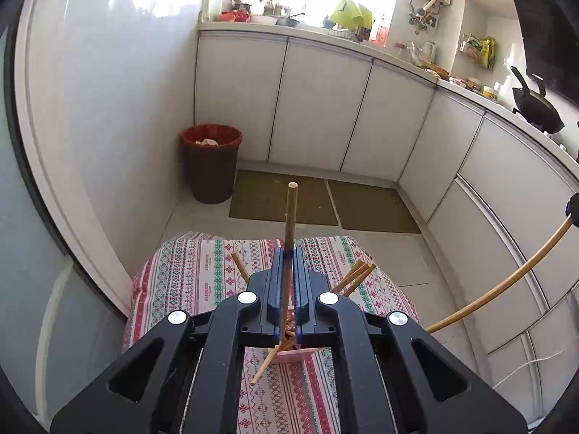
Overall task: Organize utensils
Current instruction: 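Insert the left tool's chopstick into the basket and open while the right tool does likewise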
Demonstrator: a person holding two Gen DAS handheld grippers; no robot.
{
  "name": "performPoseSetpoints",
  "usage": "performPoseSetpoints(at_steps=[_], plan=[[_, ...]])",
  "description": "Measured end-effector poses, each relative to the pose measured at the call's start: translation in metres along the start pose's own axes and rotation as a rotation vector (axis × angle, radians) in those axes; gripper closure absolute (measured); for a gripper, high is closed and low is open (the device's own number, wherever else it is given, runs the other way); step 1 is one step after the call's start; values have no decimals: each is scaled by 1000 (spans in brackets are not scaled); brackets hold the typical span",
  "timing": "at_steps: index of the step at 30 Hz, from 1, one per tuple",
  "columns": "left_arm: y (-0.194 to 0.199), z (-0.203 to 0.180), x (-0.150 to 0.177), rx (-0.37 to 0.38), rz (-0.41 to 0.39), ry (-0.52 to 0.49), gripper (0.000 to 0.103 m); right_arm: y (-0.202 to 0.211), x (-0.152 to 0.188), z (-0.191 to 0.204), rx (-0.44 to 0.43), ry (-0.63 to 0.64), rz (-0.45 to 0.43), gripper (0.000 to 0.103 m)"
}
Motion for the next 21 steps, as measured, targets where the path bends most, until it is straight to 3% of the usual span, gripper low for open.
performPoseSetpoints(at_steps=[4, 10, 15, 21], plan=[[-22, 1, 14, 11, 62, -9, 97, -24, -9, 5, 2, 4, 11, 95], [13, 22, 14, 68, -52, 120, 95, -48, -12, 13, 13, 18, 12, 95], [37, 44, 13, 44, -136, 223, 83, -70, -11, 17, 36, 26, 23, 95], [38, 66, 14, 23, -138, 263, 79, -106, -6, 23, 69, 33, 48, 95]])
Point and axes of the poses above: each gripper's, at about its wrist camera, not at the fingertips, and y roughly against the way its jaws point, z to its left, x to its underside, the point moved 5 cm from there along -y, roughly the way its jaws point, and after that the axes turned 4 degrees about z, right-handed, at the moved point
